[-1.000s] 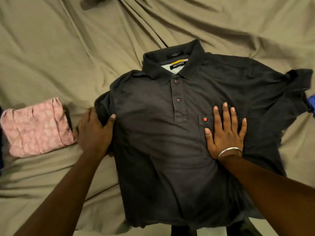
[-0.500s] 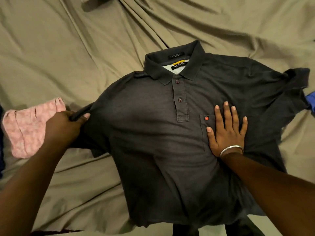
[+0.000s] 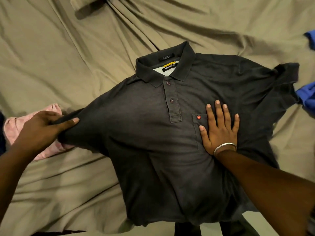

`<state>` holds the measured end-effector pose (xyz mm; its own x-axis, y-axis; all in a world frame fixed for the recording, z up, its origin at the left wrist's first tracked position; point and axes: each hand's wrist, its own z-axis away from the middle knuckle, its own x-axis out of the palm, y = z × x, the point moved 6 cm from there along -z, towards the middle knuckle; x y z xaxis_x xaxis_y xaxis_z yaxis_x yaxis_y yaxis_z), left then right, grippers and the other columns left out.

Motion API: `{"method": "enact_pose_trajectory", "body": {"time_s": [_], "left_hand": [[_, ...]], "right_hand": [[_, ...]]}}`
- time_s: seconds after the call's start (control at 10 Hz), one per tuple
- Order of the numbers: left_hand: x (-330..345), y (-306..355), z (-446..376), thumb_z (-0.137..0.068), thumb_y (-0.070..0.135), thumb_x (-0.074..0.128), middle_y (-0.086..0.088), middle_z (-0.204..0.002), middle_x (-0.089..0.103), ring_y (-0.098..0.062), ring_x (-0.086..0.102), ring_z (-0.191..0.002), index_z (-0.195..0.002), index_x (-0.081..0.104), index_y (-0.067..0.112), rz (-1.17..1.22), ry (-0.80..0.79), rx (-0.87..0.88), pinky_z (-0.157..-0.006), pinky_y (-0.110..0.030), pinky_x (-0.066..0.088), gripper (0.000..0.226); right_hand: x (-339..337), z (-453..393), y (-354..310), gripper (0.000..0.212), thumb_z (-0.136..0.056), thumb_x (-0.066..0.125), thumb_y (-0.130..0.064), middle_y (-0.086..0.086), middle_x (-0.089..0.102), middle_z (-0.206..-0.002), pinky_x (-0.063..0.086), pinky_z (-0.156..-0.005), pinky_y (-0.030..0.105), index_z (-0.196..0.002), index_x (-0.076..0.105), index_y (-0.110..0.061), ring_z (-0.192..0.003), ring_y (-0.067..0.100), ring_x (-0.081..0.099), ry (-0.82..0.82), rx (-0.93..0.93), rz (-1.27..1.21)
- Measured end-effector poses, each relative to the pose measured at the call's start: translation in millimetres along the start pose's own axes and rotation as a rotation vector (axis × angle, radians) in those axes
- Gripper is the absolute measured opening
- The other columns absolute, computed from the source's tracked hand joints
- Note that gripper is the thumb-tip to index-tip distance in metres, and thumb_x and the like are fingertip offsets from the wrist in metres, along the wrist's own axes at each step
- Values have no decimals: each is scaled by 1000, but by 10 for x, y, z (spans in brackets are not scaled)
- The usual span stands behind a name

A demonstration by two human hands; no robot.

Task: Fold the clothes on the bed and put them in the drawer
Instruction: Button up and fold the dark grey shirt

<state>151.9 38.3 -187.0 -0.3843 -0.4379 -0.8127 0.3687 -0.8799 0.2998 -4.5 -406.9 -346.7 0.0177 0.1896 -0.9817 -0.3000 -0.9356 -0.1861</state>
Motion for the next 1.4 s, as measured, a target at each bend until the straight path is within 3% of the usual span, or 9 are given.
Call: {"method": "enact_pose_trajectory", "body": {"time_s": [0.2,0.3,0.4,0.5,0.8,0.9,1.1,1.2,1.4], "left_hand": [[-47,-270,-472,-58,80,70,-5,-70,71,-36,68,-81,-73,71,23,170,-10,-95,-84,-51,54,59],[165,356,-119,-54,86,68,-11,-97,74,-30,67,-92,-85,69,20,379,-38,-124,-91,-41,47,73],[731,1735,843,-91,38,64,-4,-80,67,-20,60,-70,-86,68,17,554,-238,-28,-64,-31,46,22],[1186,2338,1036,-96,31,60,-2,-75,59,-12,57,-59,-78,60,17,600,-210,136,-50,-24,43,23],[2123,3920,1121,-100,25,57,-2,-73,57,-18,57,-68,-81,55,10,621,-231,200,-53,-24,47,24],[2449,4354,1006,-98,21,59,-8,-74,61,-26,61,-68,-76,58,8,647,-222,163,-53,-28,46,25],[3143,4856,841,-101,23,48,2,-95,70,-11,65,-78,-105,62,17,573,-396,191,-64,-27,46,16],[3202,4842,679,-94,22,58,4,-117,67,-17,62,-112,-123,62,22,311,-261,498,-99,-37,49,29],[3275,4821,838,-85,58,64,7,-120,59,-20,51,-116,-123,63,33,-355,-1,1020,-90,-44,42,46]], "right_hand": [[-66,3,3,71,-95,25,-57,3,7,-165,-8,-118,51,-157,16,-24,-152,24,6,-12,-11,-22],[-155,6,-4,73,-94,27,-61,0,8,-165,-3,-119,51,-157,18,-26,-152,21,7,-24,-24,-83],[-349,-2,77,78,-88,38,-68,-2,17,-164,4,-120,54,-154,29,-28,-151,17,12,-7,-52,-260],[-716,52,197,75,-88,49,-66,0,42,-152,25,-113,59,-146,40,-19,-142,20,36,64,-21,-845],[-1405,-113,394,76,-80,82,-24,-14,60,-131,49,-96,20,-143,40,-26,-120,-4,55,36,257,-1388],[-1412,-312,909,24,-91,69,-23,-11,67,-94,43,-73,4,-114,63,-16,-84,-11,60,299,506,-1188],[-1111,-713,1734,24,-95,62,-27,15,66,-97,44,-75,35,-106,66,-6,-91,32,60,103,573,-767],[-1117,-646,1792,30,-88,70,-26,18,51,-112,46,-75,38,-111,63,-8,-94,37,56,130,564,-646],[-1085,-555,1947,49,-90,61,-52,12,52,-127,51,-71,39,-120,52,-13,-97,36,63,-19,648,-539]]}}
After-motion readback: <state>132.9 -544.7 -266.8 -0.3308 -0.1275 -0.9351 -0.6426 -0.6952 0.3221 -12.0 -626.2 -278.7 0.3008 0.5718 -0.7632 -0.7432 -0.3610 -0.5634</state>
